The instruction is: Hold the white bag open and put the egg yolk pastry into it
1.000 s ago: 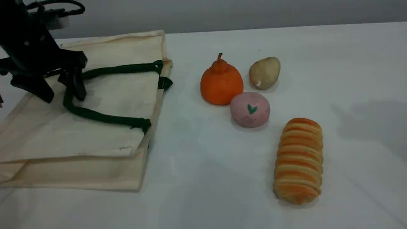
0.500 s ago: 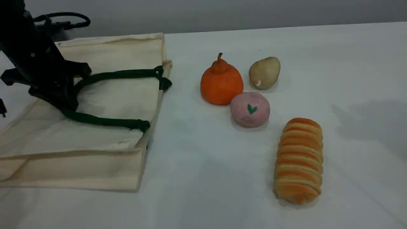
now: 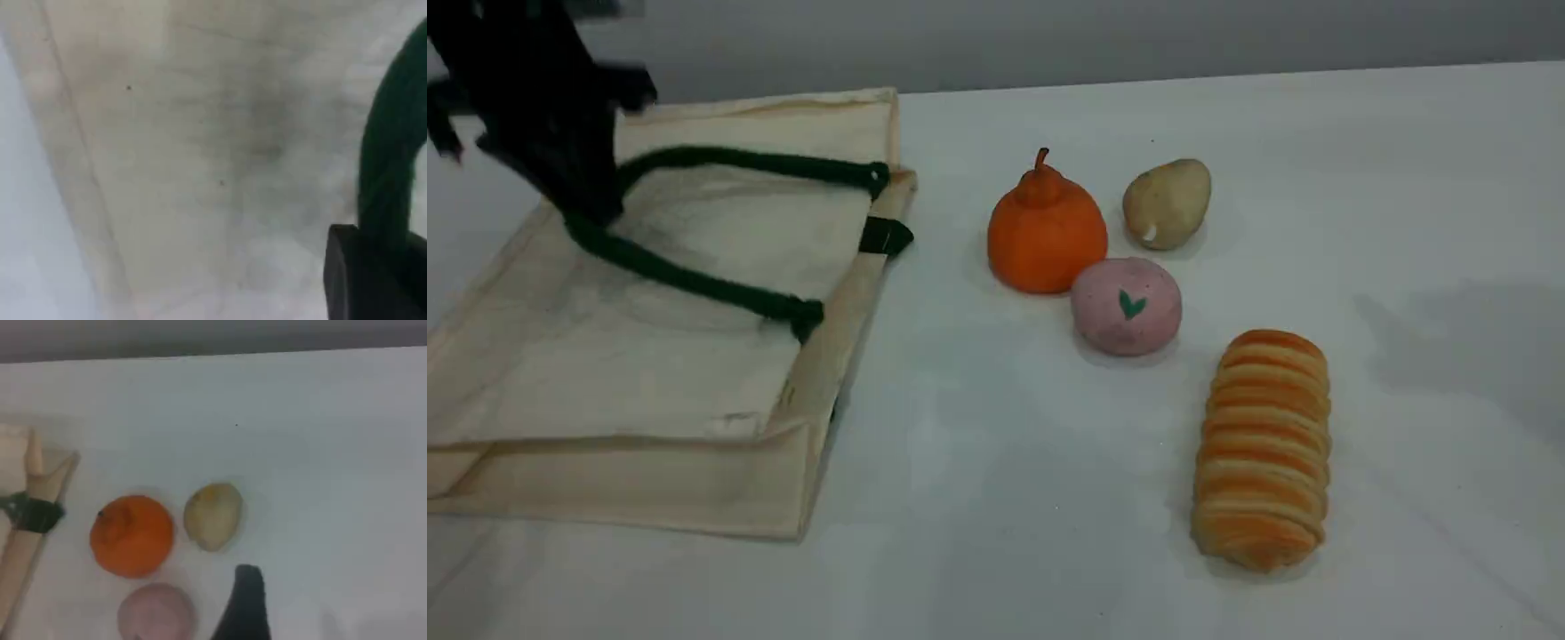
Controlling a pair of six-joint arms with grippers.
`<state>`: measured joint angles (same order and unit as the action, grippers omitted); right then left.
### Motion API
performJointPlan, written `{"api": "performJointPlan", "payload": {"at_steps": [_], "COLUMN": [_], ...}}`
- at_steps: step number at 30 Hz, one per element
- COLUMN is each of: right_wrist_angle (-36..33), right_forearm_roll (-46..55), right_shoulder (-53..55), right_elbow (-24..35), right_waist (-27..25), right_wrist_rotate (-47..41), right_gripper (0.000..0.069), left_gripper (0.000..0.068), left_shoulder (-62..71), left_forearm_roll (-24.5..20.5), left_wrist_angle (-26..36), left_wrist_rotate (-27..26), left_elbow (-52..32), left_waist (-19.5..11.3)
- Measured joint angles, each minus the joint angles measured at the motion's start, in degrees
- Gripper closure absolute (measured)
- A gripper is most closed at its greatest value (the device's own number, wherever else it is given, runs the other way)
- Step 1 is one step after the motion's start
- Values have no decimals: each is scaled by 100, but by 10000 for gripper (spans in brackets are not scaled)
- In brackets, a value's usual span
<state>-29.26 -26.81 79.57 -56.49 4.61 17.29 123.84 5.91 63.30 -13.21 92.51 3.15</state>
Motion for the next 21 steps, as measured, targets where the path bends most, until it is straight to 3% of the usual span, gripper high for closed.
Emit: {"api": "performJointPlan", "payload": {"at_steps": [5,16,21], "right_wrist_angle": [-56,-63,-170], "right_forearm_roll": [0,0,-5], "right_shoulder": [0,5,188], "right_elbow": [0,0,0], "right_waist": [0,0,0], "right_wrist_rotate": [97,150,317], "right_gripper": [107,107,107], "left_gripper": [584,584,584], "left_shoulder": [-189,-1402,-2022], "left_forearm_roll": [149,411,798], "left_wrist_angle": [674,694,694], "left_wrist_rotate": [-8,-747,-1292], "left_elbow": [813,961,961], "left_waist": [0,7,7]}}
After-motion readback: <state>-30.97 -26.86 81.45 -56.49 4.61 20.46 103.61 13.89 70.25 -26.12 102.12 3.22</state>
